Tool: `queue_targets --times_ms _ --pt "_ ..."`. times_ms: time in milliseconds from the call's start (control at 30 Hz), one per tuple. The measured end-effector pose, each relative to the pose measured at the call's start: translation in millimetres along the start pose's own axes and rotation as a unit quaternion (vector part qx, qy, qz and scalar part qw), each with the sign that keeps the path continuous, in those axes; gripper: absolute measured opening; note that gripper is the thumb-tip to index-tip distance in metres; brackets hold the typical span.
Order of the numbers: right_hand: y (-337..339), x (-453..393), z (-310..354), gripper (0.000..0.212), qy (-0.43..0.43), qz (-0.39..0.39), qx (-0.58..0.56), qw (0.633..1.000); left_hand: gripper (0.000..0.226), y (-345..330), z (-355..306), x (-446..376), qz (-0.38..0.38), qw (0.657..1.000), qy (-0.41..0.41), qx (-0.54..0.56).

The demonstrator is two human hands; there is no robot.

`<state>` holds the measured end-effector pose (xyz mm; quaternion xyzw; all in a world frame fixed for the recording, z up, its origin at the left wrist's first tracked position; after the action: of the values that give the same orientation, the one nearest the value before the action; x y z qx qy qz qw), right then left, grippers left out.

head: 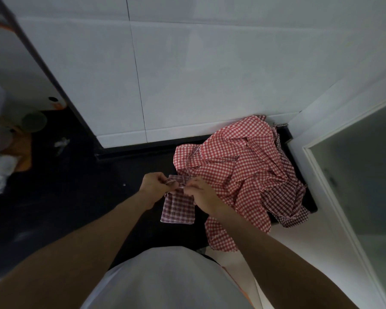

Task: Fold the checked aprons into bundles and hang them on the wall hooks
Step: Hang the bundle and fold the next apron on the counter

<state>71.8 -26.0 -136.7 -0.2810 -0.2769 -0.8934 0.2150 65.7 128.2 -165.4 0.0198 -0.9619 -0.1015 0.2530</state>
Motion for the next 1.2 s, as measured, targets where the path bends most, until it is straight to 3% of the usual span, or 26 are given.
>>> queue_targets --times_ms 167,300,400,533,600,667,700,767,833,900,967,1033,1200 --pt "9.6 -2.5 -14.4 0.045 -0.033 -0.002 -0.075 0.997 0.019 5.9 2.6 3.2 -0.049 0.998 0.033 0.034" --pt "29.8 2.4 -31.9 0.027 -0.085 -0.057 -0.181 0.978 0.01 24.9 22.1 2.1 -0.134 0.981 0.096 0.106" --pt "43.8 2.9 -51.4 0.027 -0.13 -0.093 -0.204 0.966 0.025 47.7 41.0 1.0 -0.188 0.959 0.135 0.167" --pt "45.1 4.5 -62.2 0.035 -0.151 -0.064 -0.201 0.966 0.038 79.9 66.7 4.5 -0.254 0.934 0.202 0.151" --pt "44.9 6.7 -60.3 0.04 -0.147 -0.055 -0.174 0.972 0.056 91.0 70.8 7.3 -0.283 0.92 0.243 0.116" --pt "43.8 8.2 -57.5 0.041 -0.14 -0.048 -0.134 0.98 0.078 97.4 60.6 13.1 -0.284 0.922 0.262 -0.015" --pt "42.5 9.3 -55.1 0.04 -0.14 -0.042 -0.109 0.983 0.084 99.2 48.7 17.4 -0.291 0.92 0.241 -0.104" --pt "39.5 9.9 -50.2 0.035 -0.13 -0.037 -0.056 0.989 0.077 95.8 13.2 25.3 -0.324 0.915 0.092 -0.223" --pt "42.3 13.1 -35.5 0.028 -0.088 -0.053 0.037 0.994 0.059 69.0 -23.9 27.7 -0.271 0.907 -0.125 -0.297" --pt "41.6 18.9 -19.4 0.028 -0.052 -0.06 0.086 0.993 0.041 27.0 -35.4 23.7 -0.116 0.894 -0.25 -0.353" --pt "33.8 21.1 -12.6 0.03 -0.032 -0.034 0.083 0.995 0.034 -6.3 -26.6 16.7 0.032 0.881 -0.251 -0.399" --pt "26.2 16.9 -14.2 0.016 -0.033 -0.019 0.093 0.995 0.029 -22.7 -17.4 10.0 0.109 0.881 -0.215 -0.408" --pt "14.5 1.8 -13.1 0.025 0.008 -0.03 0.229 0.973 0.018 -24.8 -19.5 5.8 0.129 0.879 -0.201 -0.413"
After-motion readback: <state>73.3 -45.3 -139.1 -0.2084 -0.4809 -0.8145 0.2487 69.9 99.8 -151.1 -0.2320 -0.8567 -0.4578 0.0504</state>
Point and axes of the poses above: each hand's wrist, its own x-axis away from the middle knuckle, its own y-axis out of the back of the hand, z = x × y, the point moved 9 cm from there along -x, towards the middle knuckle, and after that the axes turned 9 degrees about -y, right-handed, at the moved point
